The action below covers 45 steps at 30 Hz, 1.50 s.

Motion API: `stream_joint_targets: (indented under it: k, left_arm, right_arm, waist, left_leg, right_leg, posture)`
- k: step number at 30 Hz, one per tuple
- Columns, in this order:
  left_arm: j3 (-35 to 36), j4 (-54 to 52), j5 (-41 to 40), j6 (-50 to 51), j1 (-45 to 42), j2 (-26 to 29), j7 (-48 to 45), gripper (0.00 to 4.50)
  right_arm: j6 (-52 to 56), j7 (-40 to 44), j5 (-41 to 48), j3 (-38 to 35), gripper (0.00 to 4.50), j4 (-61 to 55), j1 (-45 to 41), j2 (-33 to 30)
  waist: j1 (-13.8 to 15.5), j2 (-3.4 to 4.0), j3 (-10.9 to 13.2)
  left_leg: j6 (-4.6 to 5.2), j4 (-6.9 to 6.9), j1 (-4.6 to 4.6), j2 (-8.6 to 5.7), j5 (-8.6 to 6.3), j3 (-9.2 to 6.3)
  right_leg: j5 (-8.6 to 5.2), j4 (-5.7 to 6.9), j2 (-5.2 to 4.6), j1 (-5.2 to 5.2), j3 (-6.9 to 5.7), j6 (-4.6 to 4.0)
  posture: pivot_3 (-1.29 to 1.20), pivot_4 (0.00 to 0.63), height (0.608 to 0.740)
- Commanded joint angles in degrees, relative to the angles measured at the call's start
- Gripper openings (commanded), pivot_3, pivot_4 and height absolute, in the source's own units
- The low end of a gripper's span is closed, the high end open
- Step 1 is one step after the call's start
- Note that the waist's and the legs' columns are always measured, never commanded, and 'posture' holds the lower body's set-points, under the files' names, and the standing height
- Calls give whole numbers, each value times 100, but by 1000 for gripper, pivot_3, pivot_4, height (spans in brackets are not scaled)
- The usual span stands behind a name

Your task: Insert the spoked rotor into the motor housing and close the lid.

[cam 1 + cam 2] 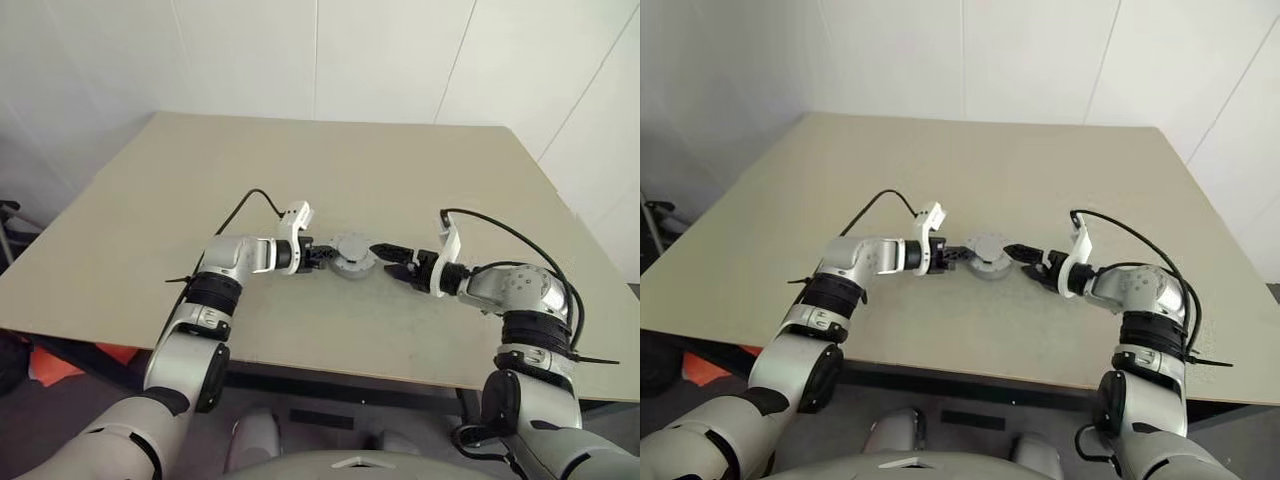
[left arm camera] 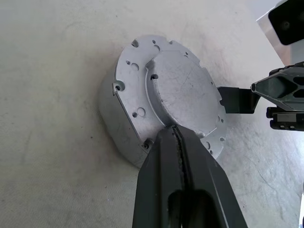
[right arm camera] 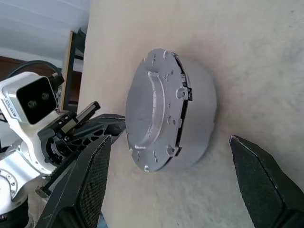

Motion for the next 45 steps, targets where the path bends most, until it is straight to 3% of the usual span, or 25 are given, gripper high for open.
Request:
stream_joint_targets:
  k: [1,7,10,13,18,21,22,23,24,25,26,27,28,30,33,38,41,45]
  left_arm:
    - [-188,295,281,15,79,6,263,0]
    - [-201,313,330,-87,100,45,307,0]
    - [-173,398,345,-151,40,48,304,0]
    - [-156,437,349,-194,17,41,317,0]
    - [-103,474,352,-225,27,24,360,0]
    - [-87,496,368,-242,35,14,367,0]
    - [-77,499,374,-241,33,10,369,0]
    - [-63,504,377,-238,30,6,373,0]
    - [-53,509,379,-236,28,3,377,0]
    - [-43,520,386,-241,20,0,380,0]
    - [-32,525,392,-244,19,-3,384,0]
    - [-25,527,397,-246,20,-4,384,0]
    - [-19,530,401,-248,22,-5,385,0]
    - [-10,532,407,-246,27,-7,383,0]
    - [-13,511,409,-234,46,-13,380,0]
    - [-11,532,415,-242,51,-30,380,0]
    - [-17,556,423,-262,46,-36,377,0]
    - [-12,559,429,-269,53,-38,371,0]
  right_arm:
    - [-245,-128,88,19,4467,324,-220,315]
    - [-687,-237,92,20,4467,775,-491,571]
    - [-837,-238,81,108,4467,945,-603,687]
    - [-892,-235,94,212,4467,974,-672,802]
    - [-1168,-228,14,319,4467,1207,-826,943]
    - [-1344,-208,-70,431,4467,1336,-882,1091]
    - [-1390,-186,-100,463,4467,1370,-898,1130]
    - [-1439,-180,-129,479,4467,1407,-919,1176]
    - [-1481,-176,-152,489,4467,1444,-939,1208]
    - [-1519,-173,-170,494,4467,1484,-965,1226]
    - [-1558,-163,-189,517,4467,1520,-991,1246]
    - [-1590,-156,-203,533,4467,1552,-1010,1258]
    - [-1626,-149,-233,560,4467,1585,-1022,1258]
    - [-1668,-145,-260,578,4467,1636,-1038,1249]
    - [-1722,-137,-278,554,4467,1723,-1082,1215]
    - [-2101,-471,-449,499,4467,1926,-1154,1267]
    - [-2394,-603,-492,432,3893,2122,-1195,1305]
    - [-2451,-517,-464,506,2460,2103,-1195,1267]
  waist:
    - [-40,0,0]
    - [-146,0,5]
    - [-228,35,23]
    - [-259,77,49]
    - [-273,96,92]
    - [-228,147,130]
    - [-156,108,131]
    - [-51,-158,103]
    - [38,-154,100]
    - [145,-98,78]
    - [174,-34,36]
    - [158,29,-3]
    - [145,-18,-6]
    - [75,-45,-7]
    - [30,-32,2]
    - [-41,-33,2]
    - [-78,-29,5]
    - [-84,-16,15]
  left_leg:
    - [0,0,1,0,0,-7]
    - [2,-1,30,-6,-2,-43]
    - [4,-5,30,-1,-5,-96]
    - [8,-53,33,5,-10,-148]
    - [5,-151,71,10,-16,-137]
    - [-82,-180,91,34,-102,-134]
    - [-86,-231,58,94,-102,-124]
    - [-87,-250,33,118,-101,-8]
    - [-112,-193,116,97,-85,212]
    - [-172,-59,103,113,-261,181]
    - [-159,174,91,44,-291,3]
    - [-192,135,144,-38,-272,-80]
    - [-123,-37,186,-92,-102,-114]
    - [-145,-15,146,-69,-92,-126]
    - [-138,-41,150,-37,-98,-121]
    - [-133,-44,165,-39,-101,-119]
    - [-132,-52,180,-36,-102,-124]
    - [-132,-78,165,-19,-102,-130]
  right_leg:
    - [-1,-4,0,-3,-6,1]
    - [-7,-38,-5,-18,-49,11]
    - [-7,-108,-11,6,-136,12]
    - [-8,-225,-16,33,-250,11]
    - [-8,-241,-29,35,-303,10]
    - [-9,-247,-27,58,-408,9]
    - [-115,-121,-33,95,-441,-10]
    - [-351,304,-24,62,-326,-96]
    - [-431,493,5,-26,-39,-111]
    - [-444,520,-2,-54,13,-131]
    - [-446,464,6,-24,32,-134]
    - [-441,405,33,-40,-14,-127]
    - [-417,370,106,-90,-24,-132]
    - [-168,297,180,-111,-7,-213]
    - [-149,192,205,-79,-18,-220]
    - [-150,156,203,-44,-16,-217]
    - [-151,135,204,-30,-20,-215]
    - [-151,46,202,-26,-56,-214]
  posture:
    - [0,0,740]
    - [0,0,740]
    - [0,0,740]
    - [0,0,740]
    - [0,0,740]
    - [0,0,740]
    - [0,0,740]
    - [0,0,740]
    - [0,0,740]
    - [0,0,740]
    - [0,0,740]
    - [0,0,740]
    - [0,0,740]
    - [0,0,740]
    - [0,0,740]
    - [0,0,740]
    - [0,0,740]
    - [0,0,740]
